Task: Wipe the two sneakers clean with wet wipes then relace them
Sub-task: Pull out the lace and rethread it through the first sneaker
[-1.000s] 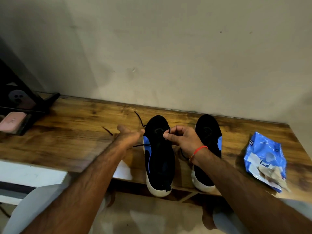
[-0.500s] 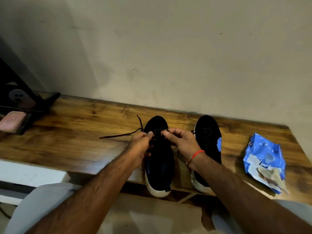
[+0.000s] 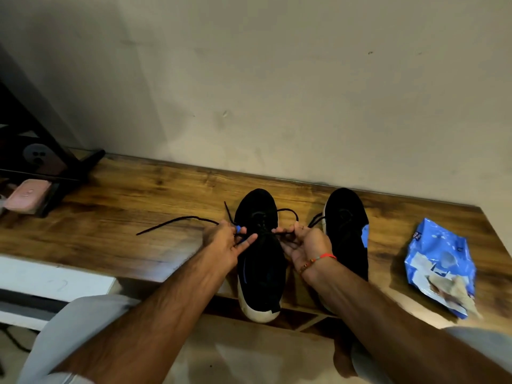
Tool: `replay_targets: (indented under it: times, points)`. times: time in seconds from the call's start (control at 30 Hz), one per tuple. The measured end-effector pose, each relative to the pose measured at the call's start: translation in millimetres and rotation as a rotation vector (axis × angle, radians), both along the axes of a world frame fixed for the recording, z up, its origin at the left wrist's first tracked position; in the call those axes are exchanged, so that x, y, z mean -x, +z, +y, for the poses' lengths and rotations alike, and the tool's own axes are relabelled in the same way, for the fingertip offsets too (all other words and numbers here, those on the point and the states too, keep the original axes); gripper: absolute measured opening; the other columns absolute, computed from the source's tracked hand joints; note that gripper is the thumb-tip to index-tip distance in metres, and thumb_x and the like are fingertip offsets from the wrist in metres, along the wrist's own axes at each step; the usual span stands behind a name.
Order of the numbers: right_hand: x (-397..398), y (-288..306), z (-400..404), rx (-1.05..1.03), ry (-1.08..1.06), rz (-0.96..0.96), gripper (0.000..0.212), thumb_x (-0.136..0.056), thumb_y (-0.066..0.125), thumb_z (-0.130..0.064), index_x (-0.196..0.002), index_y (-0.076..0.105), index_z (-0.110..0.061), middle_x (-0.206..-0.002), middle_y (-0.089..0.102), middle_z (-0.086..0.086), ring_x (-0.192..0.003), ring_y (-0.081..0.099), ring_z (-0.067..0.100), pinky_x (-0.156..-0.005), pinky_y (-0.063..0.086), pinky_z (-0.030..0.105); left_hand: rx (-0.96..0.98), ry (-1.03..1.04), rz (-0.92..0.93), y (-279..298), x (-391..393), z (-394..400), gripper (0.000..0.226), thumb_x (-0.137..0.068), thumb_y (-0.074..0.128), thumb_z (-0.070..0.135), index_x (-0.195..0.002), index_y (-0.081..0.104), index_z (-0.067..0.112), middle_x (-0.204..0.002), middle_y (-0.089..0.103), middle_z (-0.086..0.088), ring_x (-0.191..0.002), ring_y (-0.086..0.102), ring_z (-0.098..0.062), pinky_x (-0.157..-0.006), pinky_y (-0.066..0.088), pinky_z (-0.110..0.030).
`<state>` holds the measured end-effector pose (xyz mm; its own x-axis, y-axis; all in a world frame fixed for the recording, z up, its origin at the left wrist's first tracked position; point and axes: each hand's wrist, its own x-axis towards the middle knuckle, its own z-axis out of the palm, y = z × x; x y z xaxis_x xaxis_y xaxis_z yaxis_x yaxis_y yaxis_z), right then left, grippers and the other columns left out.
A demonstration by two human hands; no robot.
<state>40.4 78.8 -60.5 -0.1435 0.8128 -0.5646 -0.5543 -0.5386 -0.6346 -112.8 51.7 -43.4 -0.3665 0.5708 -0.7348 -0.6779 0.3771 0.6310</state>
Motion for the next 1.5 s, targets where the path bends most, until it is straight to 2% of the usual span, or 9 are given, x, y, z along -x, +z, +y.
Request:
replay_targets:
  times: [0.17, 0.3, 0.4, 0.53, 0.63, 0.8, 0.97, 1.17, 1.5]
  points:
    - [-15.3, 20.4, 2.4, -0.105, 0.118, -0.166, 0.024, -0.103, 0.046, -0.012, -0.090, 0.063, -0.003, -0.077, 0.068, 0.013, -0.081, 0.067, 0.027, -0.080, 0.055, 0.036, -0.041, -0.241, 0.139, 10.0, 5.0, -7.3, 0.020, -0.107, 0.051, 0.026, -0.097, 0.057, 0.010, -0.080, 0.062, -0.005, -0.070, 0.065, -0.016, -0.050, 0.058, -0.030]
    - [-1.3, 19.7, 8.4, -0.377, 0.296, -0.532, 0.019, -0.100, 0.056, -0.017, -0.099, 0.074, -0.009, -0.073, 0.066, 0.004, -0.082, 0.064, 0.024, -0.077, 0.054, 0.039, -0.200, -0.284, 0.580, 14.5, 7.6, -2.1, 0.019, -0.099, 0.064, 0.035, -0.102, 0.076, 0.021, -0.096, 0.072, 0.004, -0.083, 0.066, -0.011, -0.064, 0.053, -0.028]
    - [5.4, 21.2, 11.7, -0.713, 0.541, -0.772, 0.021, -0.098, 0.058, -0.022, -0.112, 0.073, -0.016, -0.099, 0.072, -0.002, -0.098, 0.066, 0.013, -0.095, 0.053, 0.041, -0.437, -0.440, 0.919, 15.6, 8.9, 6.4, 0.027, -0.090, 0.070, 0.052, -0.104, 0.080, 0.032, -0.110, 0.070, 0.010, -0.107, 0.064, -0.006, -0.091, 0.051, -0.031]
    - [5.7, 27.9, 8.4, -0.977, 0.676, -0.863, 0.016, -0.098, 0.059, -0.018, -0.102, 0.073, -0.012, -0.096, 0.070, -0.004, -0.087, 0.065, 0.005, -0.075, 0.052, 0.024, -0.590, -0.703, 1.089, 16.8, 5.6, 8.3, 0.028, -0.093, 0.069, 0.040, -0.110, 0.080, 0.022, -0.118, 0.068, 0.010, -0.114, 0.057, 0.007, -0.101, 0.046, -0.019]
    - [4.8, 21.6, 9.1, -0.822, 0.629, -0.834, 0.026, -0.099, 0.058, -0.028, -0.086, 0.071, -0.009, -0.080, 0.069, 0.006, -0.069, 0.064, 0.025, -0.063, 0.051, 0.042, -0.531, -0.813, 1.170, 17.5, 7.3, 3.0, 0.028, -0.098, 0.062, 0.043, -0.114, 0.078, 0.026, -0.111, 0.074, 0.011, -0.107, 0.064, 0.000, -0.097, 0.052, -0.029]
    - [3.5, 25.9, 10.8, -0.511, 0.492, -0.645, 0.038, -0.094, 0.065, -0.036, -0.080, 0.067, 0.000, -0.080, 0.064, 0.022, -0.077, 0.059, 0.032, -0.072, 0.045, 0.045, -0.459, -0.876, 1.289, 28.9, 15.3, -1.8, 0.022, -0.094, 0.071, 0.033, -0.113, 0.075, 0.022, -0.093, 0.070, 0.015, -0.077, 0.059, 0.015, -0.065, 0.045, -0.005]
    - [7.4, 31.6, 7.8, -0.484, 0.454, -0.615, 0.032, -0.090, 0.070, -0.033, -0.083, 0.075, -0.003, -0.090, 0.074, 0.021, -0.094, 0.069, 0.040, -0.089, 0.054, 0.051, -0.491, -0.865, 1.358, 28.3, 9.4, -4.0, 0.026, -0.085, 0.081, 0.025, -0.103, 0.063, 0.019, -0.095, 0.064, 0.009, -0.087, 0.061, 0.000, -0.072, 0.052, -0.017]
    - [4.2, 32.5, 9.2, -0.498, 0.491, -0.712, 0.054, -0.077, 0.073, -0.059, -0.084, 0.074, -0.005, -0.086, 0.071, 0.023, -0.082, 0.069, 0.036, -0.086, 0.052, 0.061, -0.528, -0.770, 1.374, 30.2, 3.6, -5.0, 0.018, -0.089, 0.077, 0.016, -0.099, 0.064, 0.022, -0.085, 0.062, 0.017, -0.082, 0.060, 0.008, -0.069, 0.051, -0.011]
    - [1.7, 34.1, 9.0, -0.627, 0.442, -0.763, 0.007, -0.091, 0.069, -0.012, -0.094, 0.064, -0.013, -0.079, 0.071, 0.005, -0.079, 0.069, 0.017, -0.085, 0.058, 0.042, -0.433, -0.832, 1.455, 27.0, 10.7, -1.4, 0.012, -0.094, 0.072, 0.025, -0.105, 0.073, 0.025, -0.093, 0.069, 0.010, -0.086, 0.064, -0.004, -0.074, 0.060, -0.031]
